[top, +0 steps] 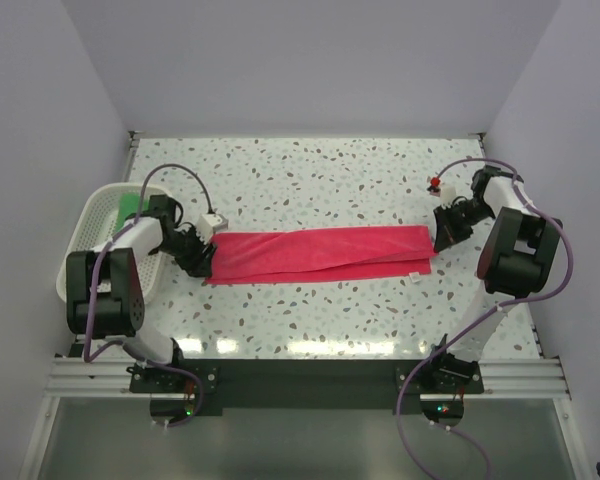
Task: Roll the towels
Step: Fold the towel
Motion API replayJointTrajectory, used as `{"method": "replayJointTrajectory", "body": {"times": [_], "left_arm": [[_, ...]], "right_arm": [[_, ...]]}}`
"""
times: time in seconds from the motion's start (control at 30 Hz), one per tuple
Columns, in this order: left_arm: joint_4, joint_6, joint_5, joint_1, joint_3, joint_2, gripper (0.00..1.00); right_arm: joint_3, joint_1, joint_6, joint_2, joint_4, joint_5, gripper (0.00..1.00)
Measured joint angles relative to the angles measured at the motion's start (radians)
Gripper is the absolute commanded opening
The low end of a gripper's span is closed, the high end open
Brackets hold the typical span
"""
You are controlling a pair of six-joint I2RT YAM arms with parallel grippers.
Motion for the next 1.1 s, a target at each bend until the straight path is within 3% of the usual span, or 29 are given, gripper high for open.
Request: {"method": "replayJointTrajectory", "body": {"times": [0.2,0.43,0.73,0.87,1.0,1.1], "left_arm": [[-0.001,-0.012,-0.007,-0.001,-0.016,0.012,0.42],[-0.011,-0.013,0.011,-0.003,-0.018,0.012,0.41],[-0.023,-0.013,0.031,-0.008,-0.018,0.012,0.31],[-0.023,-0.013,0.037,-0.01,-0.018,0.014,0.31],[-0.023,-0.019,0.04,-0.015,-0.014,0.037,0.39],[-0.024,-0.029,0.041,-0.015,-0.012,0.04,0.32]], "right_arm": [[0.0,0.0,0.0,0.0,0.0,0.0,0.0],[0.0,0.0,0.0,0.0,0.0,0.0,0.0],[0.0,0.0,0.0,0.0,0.0,0.0,0.0],[0.0,0.0,0.0,0.0,0.001,0.0,0.0],[0.0,0.0,0.0,0.0,0.001,0.0,0.0],[0.0,0.0,0.0,0.0,0.001,0.0,0.0]]}}
